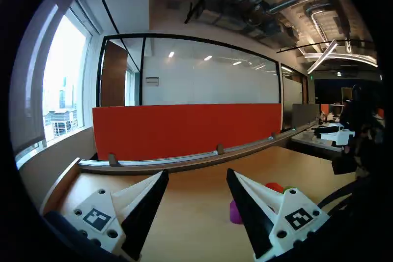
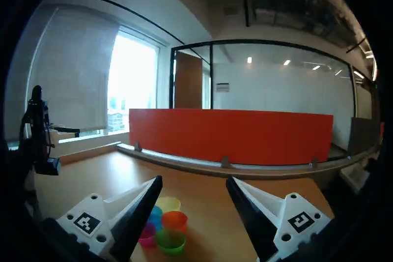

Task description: Pour water

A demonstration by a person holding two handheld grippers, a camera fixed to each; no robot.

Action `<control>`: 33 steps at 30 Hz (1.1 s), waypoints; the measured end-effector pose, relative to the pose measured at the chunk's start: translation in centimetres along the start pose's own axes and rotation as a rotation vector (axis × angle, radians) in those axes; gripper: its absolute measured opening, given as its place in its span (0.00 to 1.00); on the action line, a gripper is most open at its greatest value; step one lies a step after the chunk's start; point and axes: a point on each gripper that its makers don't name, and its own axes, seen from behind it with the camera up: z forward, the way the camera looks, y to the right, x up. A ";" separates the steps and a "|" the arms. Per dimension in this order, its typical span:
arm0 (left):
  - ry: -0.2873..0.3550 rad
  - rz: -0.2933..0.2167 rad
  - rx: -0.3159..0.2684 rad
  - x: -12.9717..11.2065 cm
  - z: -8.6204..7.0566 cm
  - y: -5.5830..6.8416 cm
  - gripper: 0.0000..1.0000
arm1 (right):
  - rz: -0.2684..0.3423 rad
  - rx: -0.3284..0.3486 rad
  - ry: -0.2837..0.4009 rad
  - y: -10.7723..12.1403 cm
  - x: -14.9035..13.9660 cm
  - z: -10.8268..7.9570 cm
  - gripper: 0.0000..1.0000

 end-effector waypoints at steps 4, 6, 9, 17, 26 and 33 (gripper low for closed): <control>0.004 -0.008 -0.053 0.3 0.1 1.0 0.87 | 0.005 0.076 -0.008 -1.6 0.3 0.0 1.00; 0.007 -0.010 -0.073 0.4 0.2 1.3 0.87 | 0.004 0.108 -0.014 -2.2 0.2 0.0 1.00; 0.007 -0.013 -0.090 0.4 0.4 1.5 0.87 | 0.007 0.132 -0.026 -2.5 0.1 0.2 1.00; -0.013 -0.001 -0.141 0.0 0.6 2.3 0.87 | 0.009 0.158 -0.055 -2.2 -0.2 0.4 1.00; -0.056 0.050 -0.233 -0.6 1.3 3.8 0.87 | -0.036 0.197 -0.133 -2.6 -1.4 0.6 1.00; -0.112 0.113 -0.312 -1.9 2.1 5.2 0.87 | -0.084 0.228 -0.205 -2.7 -2.7 0.6 1.00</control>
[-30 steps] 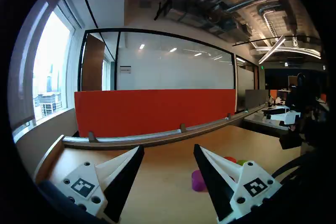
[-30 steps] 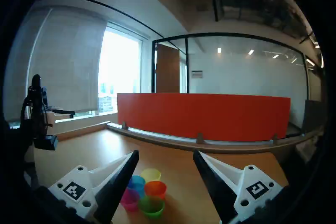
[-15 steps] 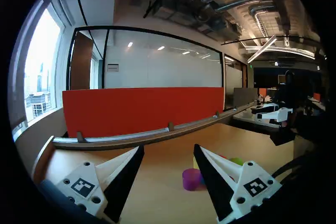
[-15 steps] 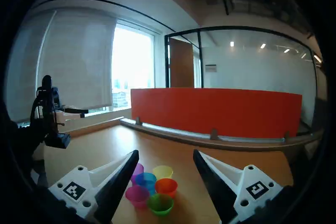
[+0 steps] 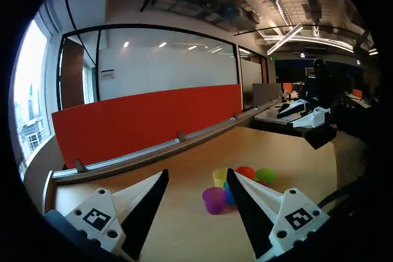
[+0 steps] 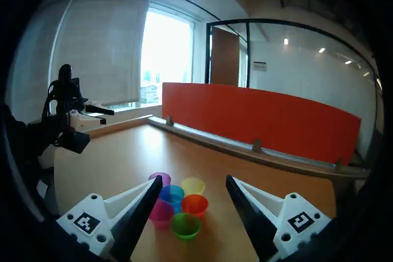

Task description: Pour water

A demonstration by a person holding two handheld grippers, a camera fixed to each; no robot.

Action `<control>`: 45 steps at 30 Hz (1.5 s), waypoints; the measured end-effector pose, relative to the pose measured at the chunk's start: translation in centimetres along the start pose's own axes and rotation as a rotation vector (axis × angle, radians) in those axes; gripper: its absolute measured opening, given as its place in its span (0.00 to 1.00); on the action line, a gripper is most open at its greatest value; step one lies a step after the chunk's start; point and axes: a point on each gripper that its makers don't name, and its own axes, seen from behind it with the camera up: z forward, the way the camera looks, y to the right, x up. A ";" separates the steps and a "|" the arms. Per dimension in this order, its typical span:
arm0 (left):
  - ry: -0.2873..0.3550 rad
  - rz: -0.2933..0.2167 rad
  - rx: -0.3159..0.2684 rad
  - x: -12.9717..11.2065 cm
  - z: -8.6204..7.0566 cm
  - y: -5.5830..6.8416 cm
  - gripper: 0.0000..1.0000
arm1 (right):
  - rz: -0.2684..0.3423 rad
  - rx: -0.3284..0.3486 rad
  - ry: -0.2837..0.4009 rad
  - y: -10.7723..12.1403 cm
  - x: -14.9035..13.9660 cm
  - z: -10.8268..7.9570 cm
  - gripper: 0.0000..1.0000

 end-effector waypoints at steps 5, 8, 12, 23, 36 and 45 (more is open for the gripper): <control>-0.025 0.012 -0.051 -0.6 0.8 0.8 0.87 | -0.031 0.007 -0.039 0.2 -0.7 0.3 1.00; -0.035 0.003 -0.077 -1.0 1.2 1.1 0.87 | -0.041 0.012 -0.057 0.1 -1.1 0.5 1.00; -0.056 -0.007 -0.107 -1.6 1.7 1.3 0.87 | -0.048 0.020 -0.071 0.1 -1.3 0.7 1.00; -0.135 0.002 -0.172 -4.0 3.1 2.3 0.87 | -0.072 0.037 -0.119 0.5 -2.4 1.1 1.00; -0.227 0.038 -0.244 -7.0 4.5 4.1 0.87 | -0.089 0.052 -0.156 0.4 -3.3 1.7 1.00; -0.273 0.053 -0.289 -8.6 4.9 4.9 0.87 | -0.093 0.062 -0.174 0.3 -3.9 2.1 1.00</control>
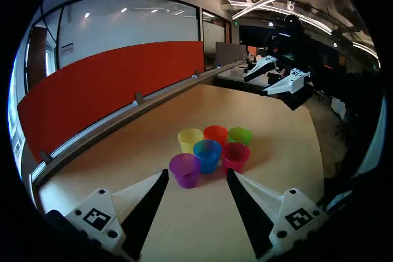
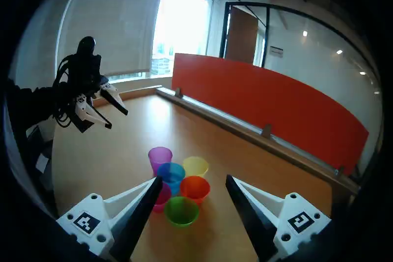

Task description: Pour water

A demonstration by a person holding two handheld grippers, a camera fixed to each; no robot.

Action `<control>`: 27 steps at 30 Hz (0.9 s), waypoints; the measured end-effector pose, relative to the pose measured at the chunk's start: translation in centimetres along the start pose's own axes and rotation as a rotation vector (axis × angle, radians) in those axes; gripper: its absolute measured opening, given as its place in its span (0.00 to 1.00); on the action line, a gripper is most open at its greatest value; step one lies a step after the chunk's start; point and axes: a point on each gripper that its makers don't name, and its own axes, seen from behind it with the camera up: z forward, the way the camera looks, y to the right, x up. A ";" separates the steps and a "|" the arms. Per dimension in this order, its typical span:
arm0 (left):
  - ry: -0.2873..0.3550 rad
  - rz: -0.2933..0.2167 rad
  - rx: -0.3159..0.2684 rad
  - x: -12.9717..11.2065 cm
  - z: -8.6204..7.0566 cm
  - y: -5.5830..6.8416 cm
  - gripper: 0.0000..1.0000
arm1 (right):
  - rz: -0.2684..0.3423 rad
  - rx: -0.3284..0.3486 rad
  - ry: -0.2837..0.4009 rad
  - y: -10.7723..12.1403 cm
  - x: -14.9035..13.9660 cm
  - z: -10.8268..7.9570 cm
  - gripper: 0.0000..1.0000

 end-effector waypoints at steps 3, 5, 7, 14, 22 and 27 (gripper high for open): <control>-0.011 0.005 -0.008 -0.5 0.5 0.2 0.87 | 0.002 0.001 -0.003 0.0 -0.1 0.2 1.00; -0.017 0.007 -0.014 -0.8 0.8 0.4 0.87 | 0.004 0.002 -0.005 0.0 -0.2 0.3 1.00; -0.024 0.005 -0.022 -1.1 1.1 0.6 0.87 | 0.005 0.002 -0.008 0.1 -0.3 0.4 1.00; -0.045 0.004 -0.051 -2.1 2.3 1.2 0.87 | 0.008 0.001 -0.022 0.2 -1.0 0.7 1.00; -0.072 0.006 -0.090 -3.2 3.6 2.0 0.87 | 0.012 0.006 -0.031 0.3 -1.3 1.3 1.00; -0.087 0.007 -0.111 -4.0 4.7 2.5 0.87 | 0.008 0.012 -0.042 0.2 -1.7 1.7 1.00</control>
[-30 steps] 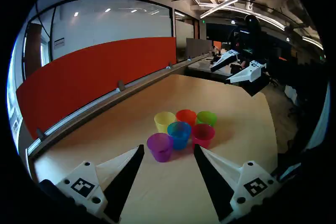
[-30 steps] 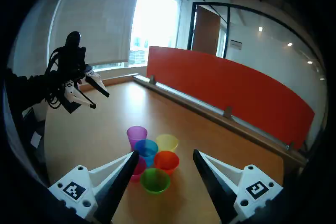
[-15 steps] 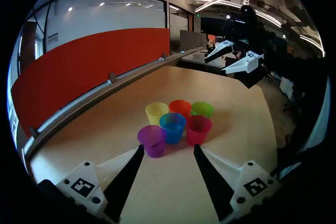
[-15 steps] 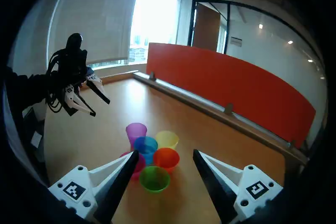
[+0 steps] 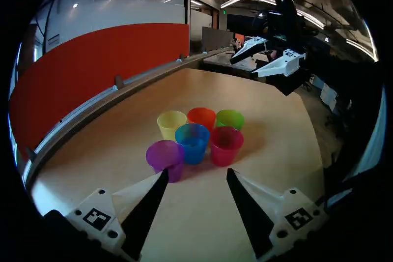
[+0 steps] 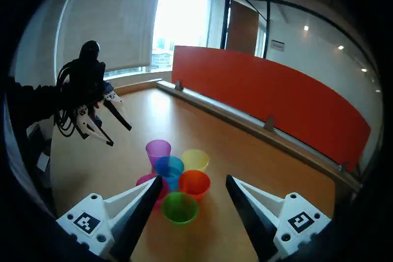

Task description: Pour water

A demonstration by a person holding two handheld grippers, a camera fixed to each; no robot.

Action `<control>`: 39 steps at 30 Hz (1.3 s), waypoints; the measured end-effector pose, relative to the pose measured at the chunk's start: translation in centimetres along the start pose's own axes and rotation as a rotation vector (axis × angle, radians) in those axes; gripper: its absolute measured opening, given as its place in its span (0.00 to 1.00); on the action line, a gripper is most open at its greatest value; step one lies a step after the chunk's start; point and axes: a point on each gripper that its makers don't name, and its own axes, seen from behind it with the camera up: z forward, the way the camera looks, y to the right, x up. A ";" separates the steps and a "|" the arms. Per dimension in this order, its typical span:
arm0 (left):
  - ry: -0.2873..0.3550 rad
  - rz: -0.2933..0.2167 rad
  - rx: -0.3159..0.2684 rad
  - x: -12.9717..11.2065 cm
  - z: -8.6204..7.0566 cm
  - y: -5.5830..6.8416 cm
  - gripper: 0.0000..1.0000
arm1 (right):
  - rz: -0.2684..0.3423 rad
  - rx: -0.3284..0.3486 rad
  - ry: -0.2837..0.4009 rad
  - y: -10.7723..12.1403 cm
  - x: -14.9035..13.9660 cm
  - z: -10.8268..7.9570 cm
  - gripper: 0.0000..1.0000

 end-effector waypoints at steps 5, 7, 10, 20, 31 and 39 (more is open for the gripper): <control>-0.016 -0.001 -0.018 -0.6 1.3 0.3 0.87 | -0.003 0.006 -0.012 -0.2 -0.7 0.4 1.00; -0.023 -0.001 -0.026 -0.9 1.9 0.4 0.87 | -0.004 0.007 -0.017 -0.2 -1.0 0.5 1.00; -0.033 0.001 -0.037 -1.3 2.7 0.7 0.87 | -0.003 0.008 -0.025 -0.1 -1.4 0.6 1.00; -0.062 0.009 -0.061 -2.1 4.9 0.9 0.87 | 0.007 0.013 -0.045 -0.1 -2.8 0.8 1.00; -0.084 0.012 -0.079 -2.6 6.8 1.2 0.87 | 0.017 0.013 -0.062 0.3 -4.1 1.1 1.00; -0.089 0.022 -0.080 -2.4 8.3 1.1 0.87 | 0.019 0.012 -0.068 0.6 -4.7 1.1 1.00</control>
